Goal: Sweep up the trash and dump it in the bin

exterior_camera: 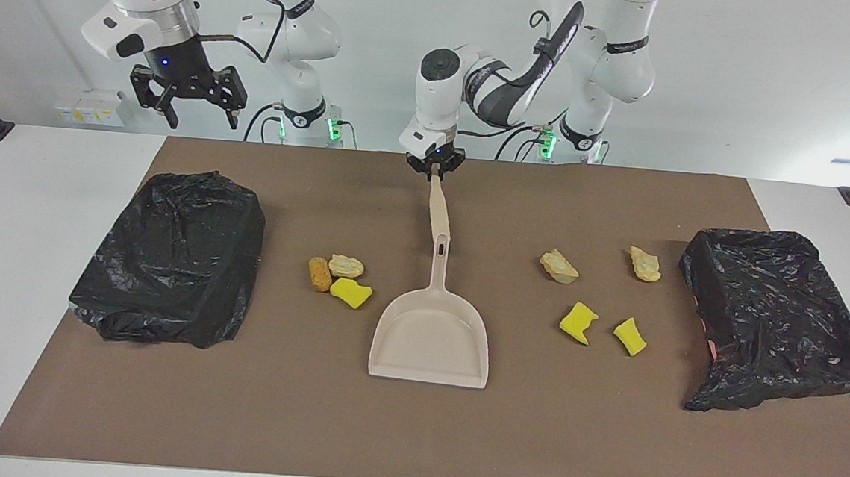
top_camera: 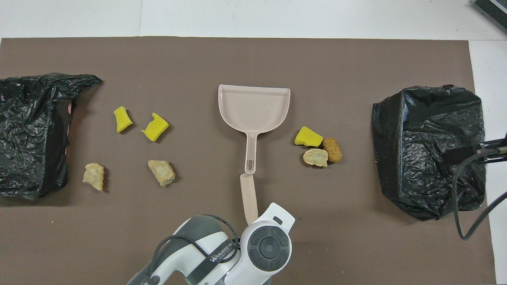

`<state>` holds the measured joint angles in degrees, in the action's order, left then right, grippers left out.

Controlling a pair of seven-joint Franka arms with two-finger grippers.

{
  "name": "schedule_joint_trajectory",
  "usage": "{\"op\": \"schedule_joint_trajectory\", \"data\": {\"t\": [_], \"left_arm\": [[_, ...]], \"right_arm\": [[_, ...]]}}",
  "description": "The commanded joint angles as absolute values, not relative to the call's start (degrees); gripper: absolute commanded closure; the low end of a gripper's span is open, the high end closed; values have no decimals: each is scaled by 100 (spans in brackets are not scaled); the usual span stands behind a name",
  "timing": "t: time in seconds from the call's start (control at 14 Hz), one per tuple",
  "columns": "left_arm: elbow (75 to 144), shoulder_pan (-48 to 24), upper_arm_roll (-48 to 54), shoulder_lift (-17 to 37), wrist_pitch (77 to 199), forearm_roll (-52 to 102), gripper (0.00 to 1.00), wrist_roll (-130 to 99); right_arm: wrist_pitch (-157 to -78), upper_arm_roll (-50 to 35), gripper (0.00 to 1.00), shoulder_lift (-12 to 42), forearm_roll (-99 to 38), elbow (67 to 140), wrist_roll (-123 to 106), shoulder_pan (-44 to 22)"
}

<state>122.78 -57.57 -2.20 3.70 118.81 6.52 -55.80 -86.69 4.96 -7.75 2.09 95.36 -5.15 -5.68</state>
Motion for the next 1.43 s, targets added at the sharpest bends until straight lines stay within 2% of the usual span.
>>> {"op": "schedule_joint_trajectory", "data": {"t": [0.0,0.36,0.71,1.0,1.36], "left_arm": [[12173,-5407,-193,123,11190,527,100,-5634],[11980,-4853,-228,184,10487,-174,100,-5985],[11805,-4079,-229,298,10293,-930,100,-5968],[11725,-3377,-229,378,9695,-1564,100,-5985],[11804,-2261,-229,413,9369,-1661,100,-5977]], "right_arm": [[-8517,483,0,-809,167,9492,-677,-527],[-8604,414,0,-897,167,9685,-554,-632],[-9245,387,0,-449,-52,9703,682,-1387],[-10141,369,0,543,-324,9633,1659,-1932],[-11187,360,0,1475,-781,9624,2689,-2609]]}}
